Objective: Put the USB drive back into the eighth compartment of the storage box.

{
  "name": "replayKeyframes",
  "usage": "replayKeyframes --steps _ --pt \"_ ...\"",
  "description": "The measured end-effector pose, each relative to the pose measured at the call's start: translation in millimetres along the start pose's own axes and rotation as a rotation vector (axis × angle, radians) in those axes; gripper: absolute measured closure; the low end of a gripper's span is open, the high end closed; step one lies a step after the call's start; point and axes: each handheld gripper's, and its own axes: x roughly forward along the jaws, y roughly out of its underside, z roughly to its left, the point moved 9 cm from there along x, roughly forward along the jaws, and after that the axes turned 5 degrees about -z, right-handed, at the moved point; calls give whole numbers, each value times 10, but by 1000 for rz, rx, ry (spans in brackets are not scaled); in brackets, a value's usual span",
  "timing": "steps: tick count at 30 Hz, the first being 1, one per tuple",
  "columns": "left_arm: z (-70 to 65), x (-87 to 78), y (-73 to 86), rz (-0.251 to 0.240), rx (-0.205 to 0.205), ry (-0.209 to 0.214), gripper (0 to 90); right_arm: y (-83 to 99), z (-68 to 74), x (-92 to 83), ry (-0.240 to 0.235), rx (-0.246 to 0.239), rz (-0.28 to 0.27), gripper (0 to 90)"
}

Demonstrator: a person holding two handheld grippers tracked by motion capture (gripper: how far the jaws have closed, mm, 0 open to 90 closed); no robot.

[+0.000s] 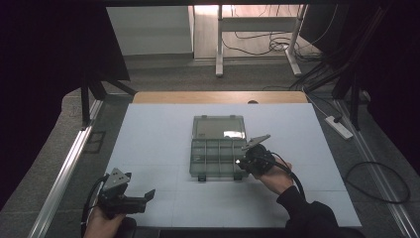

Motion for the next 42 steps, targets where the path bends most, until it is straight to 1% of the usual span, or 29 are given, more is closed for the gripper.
replayKeyframes --steps 3,4,8,13,14,17,22,25,28,31,33,36,37,39,42 --pt "0 0 1 1 1 -1 15 15 1 25 5 -8 10 793" --pt "0 1 1 1 1 -1 15 34 3 51 11 -12 22 793" --pt "0 0 1 2 1 -1 15 63 5 85 23 -35 38 786" --pt "1 0 0 1 0 -1 15 53 15 84 33 -42 30 743" --pt "1 0 0 1 -1 0 16 37 13 68 41 -39 21 713" --pt "1 0 0 0 -1 0 15 26 9 52 43 -34 12 686" --pt "1 0 0 0 -1 0 15 15 18 25 29 -16 5 606" --pt "2 -1 0 -1 -2 1 16 11 20 21 34 -21 3 595" --pt "2 -2 -1 -1 -3 2 16 -1 13 -2 33 -14 -6 570" --pt "3 -2 -1 -2 -4 3 16 -10 0 -22 39 -11 -12 548" --pt "2 -2 -2 -4 -5 3 16 -19 -22 -51 52 -7 -19 519" --pt "3 -2 -2 -4 -6 4 15 -27 -33 -82 42 13 -29 492" --pt "3 -2 -2 -4 -6 4 16 -27 -33 -82 42 13 -29 492" --pt "3 -3 -2 -4 -7 4 15 -37 -26 -108 29 22 -37 456" --pt "3 -3 -2 -4 -7 5 16 -43 -8 -130 17 37 -41 426"
